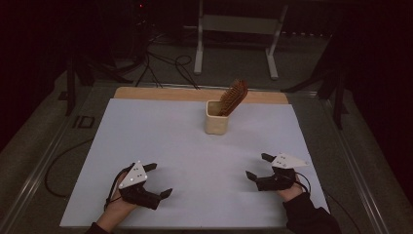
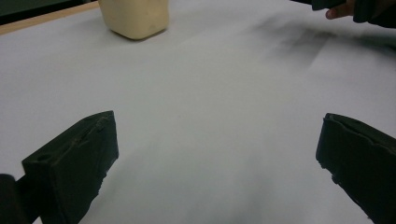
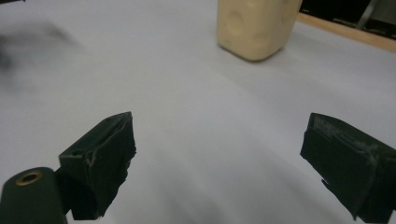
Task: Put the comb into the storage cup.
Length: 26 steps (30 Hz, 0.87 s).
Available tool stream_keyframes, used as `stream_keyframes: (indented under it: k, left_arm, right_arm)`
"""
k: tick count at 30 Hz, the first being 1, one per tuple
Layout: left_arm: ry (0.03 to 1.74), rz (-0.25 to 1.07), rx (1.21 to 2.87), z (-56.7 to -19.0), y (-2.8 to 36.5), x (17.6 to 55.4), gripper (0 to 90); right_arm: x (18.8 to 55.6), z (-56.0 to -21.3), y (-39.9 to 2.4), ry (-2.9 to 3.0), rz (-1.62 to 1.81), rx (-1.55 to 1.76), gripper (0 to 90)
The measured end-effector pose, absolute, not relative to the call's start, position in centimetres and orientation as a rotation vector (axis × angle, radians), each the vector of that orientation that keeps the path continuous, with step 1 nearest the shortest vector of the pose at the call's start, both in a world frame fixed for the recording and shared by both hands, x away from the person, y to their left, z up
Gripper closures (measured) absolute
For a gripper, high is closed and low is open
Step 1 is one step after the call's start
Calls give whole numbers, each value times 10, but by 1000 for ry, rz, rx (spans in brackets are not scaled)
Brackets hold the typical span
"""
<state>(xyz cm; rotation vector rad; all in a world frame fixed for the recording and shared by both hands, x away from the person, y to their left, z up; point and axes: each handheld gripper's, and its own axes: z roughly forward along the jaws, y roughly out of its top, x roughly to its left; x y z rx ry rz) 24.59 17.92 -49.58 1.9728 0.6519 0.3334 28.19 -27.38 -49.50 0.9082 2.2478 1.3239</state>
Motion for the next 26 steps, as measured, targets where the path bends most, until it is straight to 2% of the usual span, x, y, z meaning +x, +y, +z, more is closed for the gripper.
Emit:
stream_keyframes:
  k: [15,26]
  left_arm:
    - [671,345,1954,-495,195,236,0]
    - [670,350,1960,-497,197,234,0]
  right_arm:
    - [267,-504,-294,2232,1251,954,93]
    - [268,-509,-296,2234,1195,938,94]
